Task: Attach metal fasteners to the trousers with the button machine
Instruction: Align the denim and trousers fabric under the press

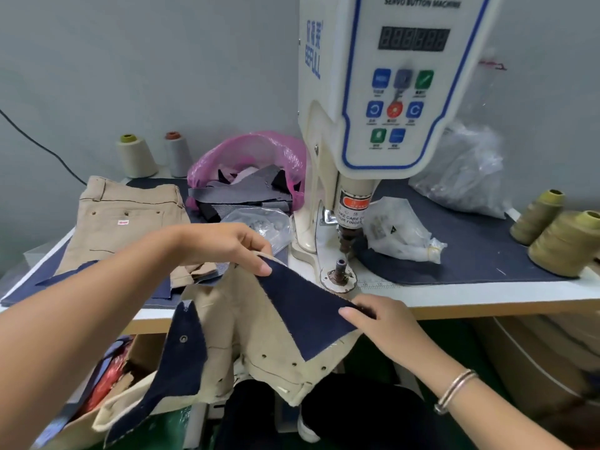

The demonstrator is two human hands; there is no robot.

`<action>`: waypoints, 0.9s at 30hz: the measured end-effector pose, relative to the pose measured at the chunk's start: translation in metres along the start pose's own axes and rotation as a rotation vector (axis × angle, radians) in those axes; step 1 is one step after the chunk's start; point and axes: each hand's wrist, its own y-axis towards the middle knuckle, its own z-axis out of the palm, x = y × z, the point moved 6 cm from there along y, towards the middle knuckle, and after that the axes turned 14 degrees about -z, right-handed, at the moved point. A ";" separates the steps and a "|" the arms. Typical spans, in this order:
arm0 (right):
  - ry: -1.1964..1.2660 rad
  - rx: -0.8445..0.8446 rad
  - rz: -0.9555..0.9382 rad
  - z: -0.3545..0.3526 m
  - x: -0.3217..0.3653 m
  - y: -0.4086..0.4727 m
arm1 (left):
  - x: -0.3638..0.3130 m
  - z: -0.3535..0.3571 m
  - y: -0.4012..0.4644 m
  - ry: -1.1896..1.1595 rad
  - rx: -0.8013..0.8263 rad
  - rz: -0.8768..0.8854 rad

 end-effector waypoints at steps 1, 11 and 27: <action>-0.013 -0.006 -0.014 -0.006 0.000 0.000 | -0.003 0.001 -0.001 0.000 -0.001 -0.005; -0.010 0.187 -0.032 -0.011 -0.013 -0.004 | 0.011 0.007 0.007 -0.072 -0.100 -0.006; 0.793 -0.071 0.089 -0.024 -0.034 0.049 | 0.081 0.019 0.033 -0.730 -0.173 -0.054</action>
